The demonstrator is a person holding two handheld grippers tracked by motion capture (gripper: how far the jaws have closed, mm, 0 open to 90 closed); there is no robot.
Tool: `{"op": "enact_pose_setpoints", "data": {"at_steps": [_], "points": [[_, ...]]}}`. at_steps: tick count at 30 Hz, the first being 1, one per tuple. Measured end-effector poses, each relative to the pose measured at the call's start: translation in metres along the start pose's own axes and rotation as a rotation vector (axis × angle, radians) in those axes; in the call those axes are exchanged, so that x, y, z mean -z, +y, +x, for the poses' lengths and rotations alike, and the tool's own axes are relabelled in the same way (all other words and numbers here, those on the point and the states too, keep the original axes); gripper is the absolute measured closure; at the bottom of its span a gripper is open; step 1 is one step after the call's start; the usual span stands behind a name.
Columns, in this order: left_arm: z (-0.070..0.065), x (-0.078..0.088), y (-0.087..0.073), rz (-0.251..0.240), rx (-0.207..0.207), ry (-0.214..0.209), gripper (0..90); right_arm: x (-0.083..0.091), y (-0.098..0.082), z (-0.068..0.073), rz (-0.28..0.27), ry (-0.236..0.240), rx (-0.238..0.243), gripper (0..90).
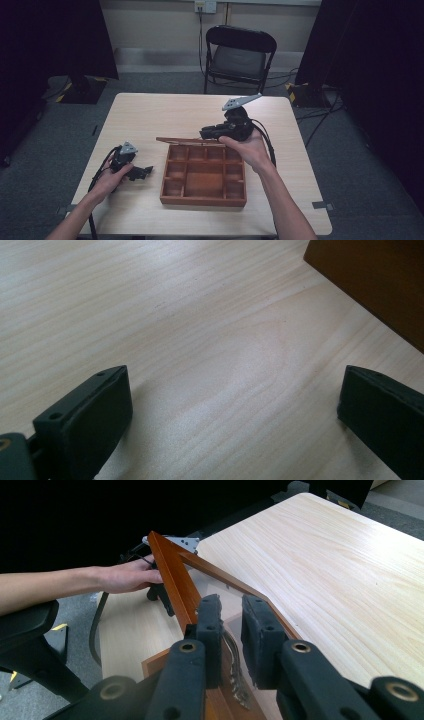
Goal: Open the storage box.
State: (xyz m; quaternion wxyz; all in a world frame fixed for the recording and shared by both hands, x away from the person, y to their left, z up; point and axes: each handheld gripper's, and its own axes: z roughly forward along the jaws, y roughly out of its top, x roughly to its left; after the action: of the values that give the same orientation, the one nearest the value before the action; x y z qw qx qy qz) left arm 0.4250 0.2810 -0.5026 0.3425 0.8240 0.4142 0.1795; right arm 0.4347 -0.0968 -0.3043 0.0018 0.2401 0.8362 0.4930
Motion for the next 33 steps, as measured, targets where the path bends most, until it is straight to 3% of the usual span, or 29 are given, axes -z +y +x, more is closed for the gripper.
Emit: {"op": "enact_pose_setpoints", "data": {"at_steps": [33], "points": [[0.0000, 0.0000, 0.0000, 0.000, 0.000, -0.001, 0.6, 0.0001, 0.0003, -0.0004, -0.002, -0.002, -0.011, 77.9]]}}
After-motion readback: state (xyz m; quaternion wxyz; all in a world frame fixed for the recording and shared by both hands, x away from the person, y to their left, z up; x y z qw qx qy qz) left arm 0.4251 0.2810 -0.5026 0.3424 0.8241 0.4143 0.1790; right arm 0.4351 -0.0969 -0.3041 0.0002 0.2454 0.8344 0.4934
